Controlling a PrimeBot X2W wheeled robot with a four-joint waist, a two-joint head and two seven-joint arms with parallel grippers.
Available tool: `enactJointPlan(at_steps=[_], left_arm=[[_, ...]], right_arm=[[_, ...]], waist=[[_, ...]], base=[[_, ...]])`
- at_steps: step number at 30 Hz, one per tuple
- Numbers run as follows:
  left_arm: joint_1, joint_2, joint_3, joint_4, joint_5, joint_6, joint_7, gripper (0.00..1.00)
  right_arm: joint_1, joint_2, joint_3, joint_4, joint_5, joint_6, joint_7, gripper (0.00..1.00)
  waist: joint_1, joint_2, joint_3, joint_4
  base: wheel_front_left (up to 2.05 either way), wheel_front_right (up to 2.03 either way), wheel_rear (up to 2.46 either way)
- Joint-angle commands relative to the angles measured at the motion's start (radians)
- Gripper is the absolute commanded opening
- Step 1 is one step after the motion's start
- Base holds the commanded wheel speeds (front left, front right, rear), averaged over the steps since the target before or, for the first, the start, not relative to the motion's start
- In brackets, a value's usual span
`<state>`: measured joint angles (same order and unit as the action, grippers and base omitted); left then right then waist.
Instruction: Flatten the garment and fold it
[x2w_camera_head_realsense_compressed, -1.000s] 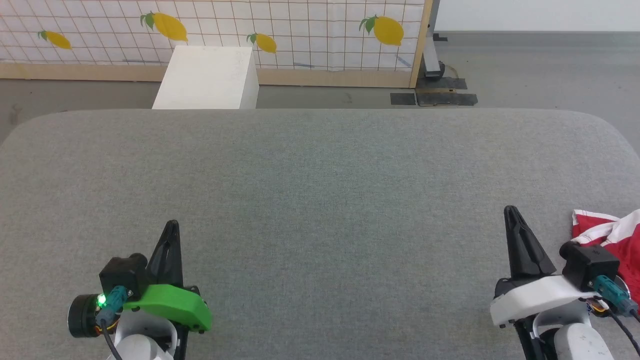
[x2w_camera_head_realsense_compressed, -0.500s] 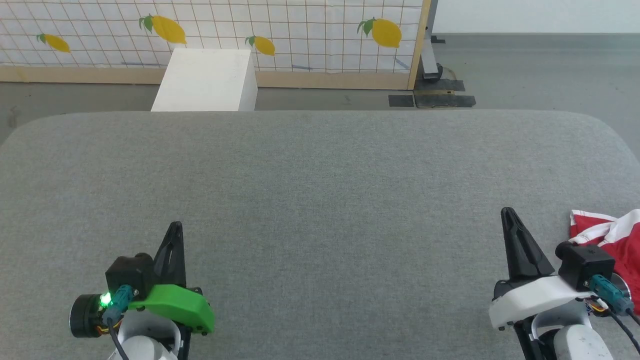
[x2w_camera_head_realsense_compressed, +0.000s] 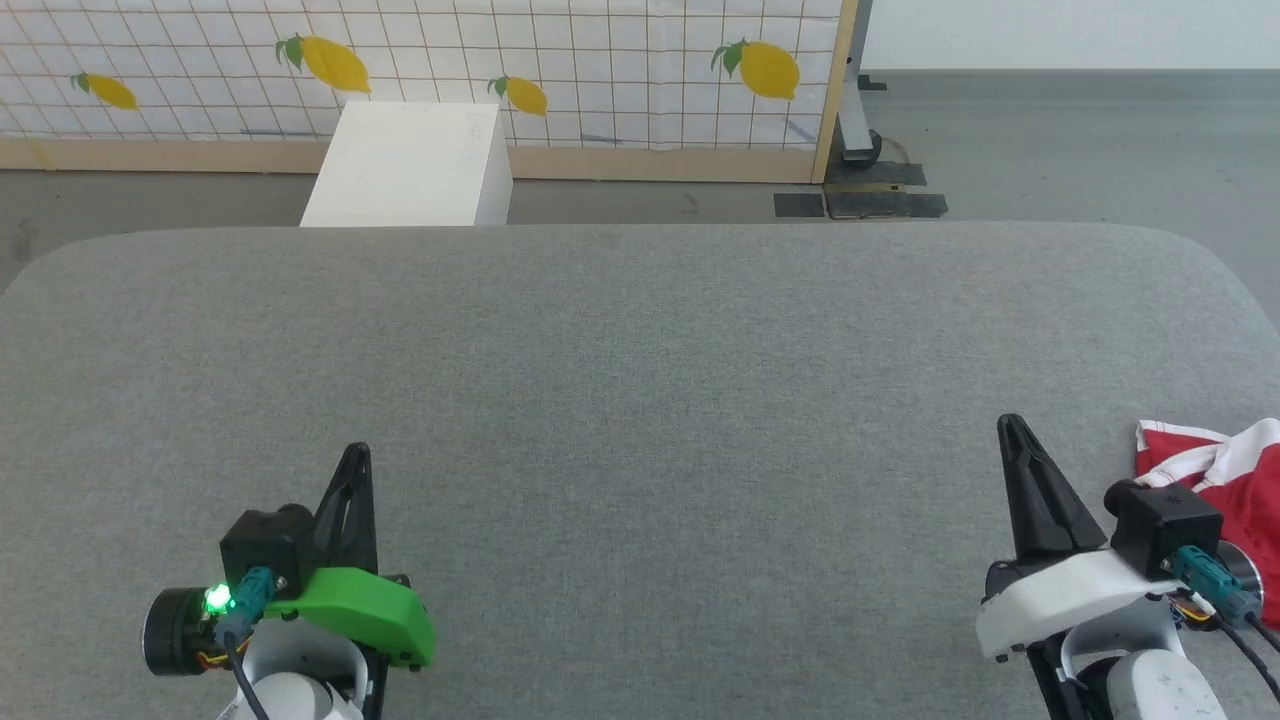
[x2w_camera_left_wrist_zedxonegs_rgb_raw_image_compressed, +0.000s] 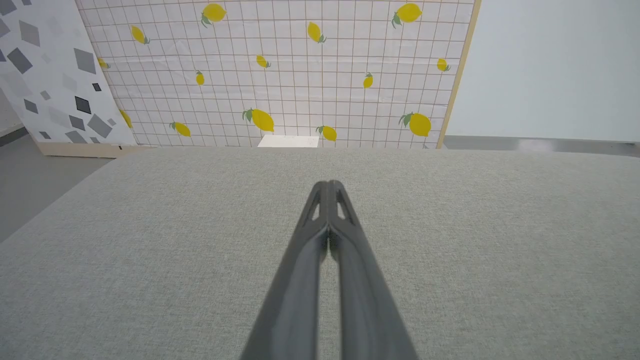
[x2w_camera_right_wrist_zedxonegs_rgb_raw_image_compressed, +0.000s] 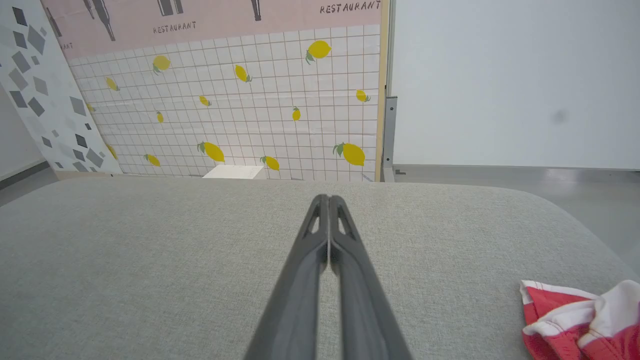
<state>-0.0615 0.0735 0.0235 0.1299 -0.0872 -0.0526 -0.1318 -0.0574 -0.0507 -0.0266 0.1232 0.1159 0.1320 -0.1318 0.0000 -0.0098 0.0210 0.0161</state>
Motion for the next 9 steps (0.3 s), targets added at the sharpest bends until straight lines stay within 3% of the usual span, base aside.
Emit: enactJointPlan(at_steps=[1, 9], left_arm=[[0.014, -0.003, 0.000, -0.009, 0.010, 0.006, 0.007, 0.00], [0.020, -0.006, -0.003, -0.024, 0.020, 0.012, 0.023, 0.00]], right_arm=[[0.019, 0.000, 0.003, -0.010, -0.013, -0.001, 0.008, 0.00], [0.024, 0.000, 0.006, -0.025, -0.026, -0.001, 0.024, 0.00]], waist=[[0.0000, 0.0050, 0.000, 0.000], [0.0000, 0.0056, -0.003, -0.002]], base=[[0.00, 0.00, 0.00], [0.00, 0.00, 0.00]])
